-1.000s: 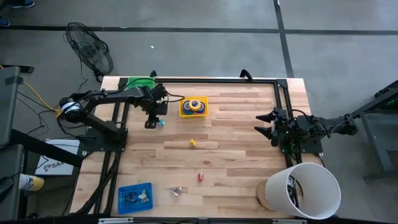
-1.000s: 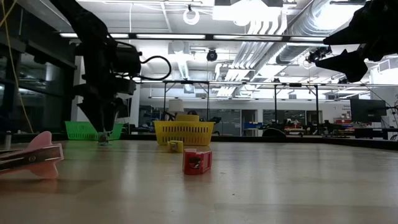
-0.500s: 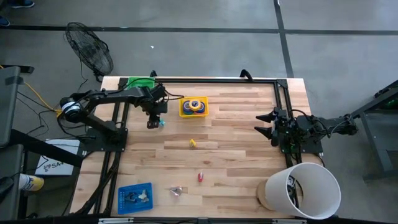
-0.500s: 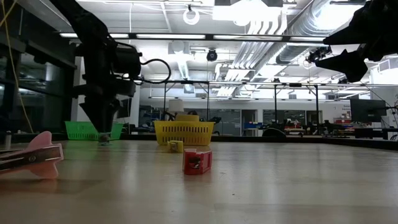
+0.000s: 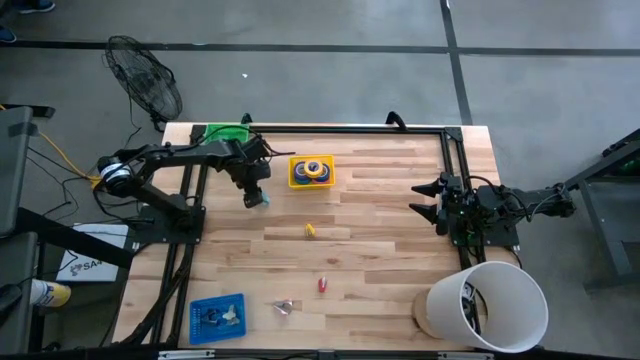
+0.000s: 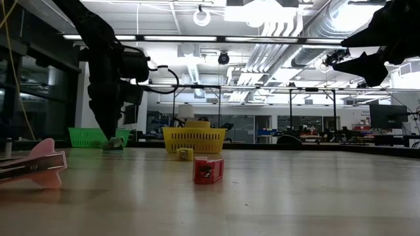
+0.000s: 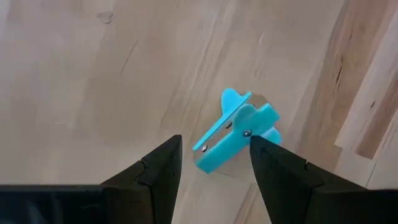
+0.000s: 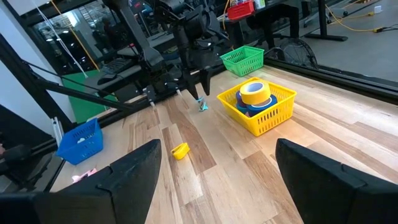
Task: Pick and place Stapler, Stapler remover, tape
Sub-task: Put the light blue staple remover into the blue bin
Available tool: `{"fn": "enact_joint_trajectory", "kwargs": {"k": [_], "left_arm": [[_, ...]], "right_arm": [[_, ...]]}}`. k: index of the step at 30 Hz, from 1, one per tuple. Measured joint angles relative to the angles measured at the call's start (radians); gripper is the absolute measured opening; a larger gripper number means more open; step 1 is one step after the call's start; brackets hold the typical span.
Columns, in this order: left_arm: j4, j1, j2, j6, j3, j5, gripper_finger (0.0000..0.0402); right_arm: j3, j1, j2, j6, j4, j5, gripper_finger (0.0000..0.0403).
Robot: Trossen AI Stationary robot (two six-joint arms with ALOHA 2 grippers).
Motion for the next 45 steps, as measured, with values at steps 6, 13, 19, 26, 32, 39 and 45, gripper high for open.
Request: {"fn": "enact_joint_trajectory", "kwargs": {"k": [6, 13, 19, 26, 32, 39, 45], "left_arm": [[-0.007, 0.0, 0.0, -0.004, 0.04, -0.002, 0.0184], [-0.074, 0.0, 0.0, 0.046, 0.123, -0.001, 0.0184], [-0.126, 0.0, 0.0, 0.238, 0.129, 0.0, 0.0184], [-0.125, 0.0, 0.0, 0.388, 0.129, -0.008, 0.0184], [-0.12, 0.0, 0.035, 0.408, 0.129, -0.015, 0.0184], [-0.096, -0.021, 0.108, 0.408, 0.129, -0.019, 0.0184], [-0.049, -0.083, 0.153, 0.412, 0.13, -0.057, 0.0184]], "right_arm": [[0.0, 0.0, 0.0, 0.0, 0.0, 0.0, 0.0307], [0.0, 0.0, 0.0, 0.0, 0.0, 0.0, 0.0307], [0.0, 0.0, 0.0, 0.0, 0.0, 0.0, 0.0307], [0.0, 0.0, 0.0, 0.0, 0.0, 0.0, 0.0307], [0.0, 0.0, 0.0, 0.0, 0.0, 0.0, 0.0307], [0.0, 0.0, 0.0, 0.0, 0.0, 0.0, 0.0307], [0.0, 0.0, 0.0, 0.0, 0.0, 0.0, 0.0307]]}}
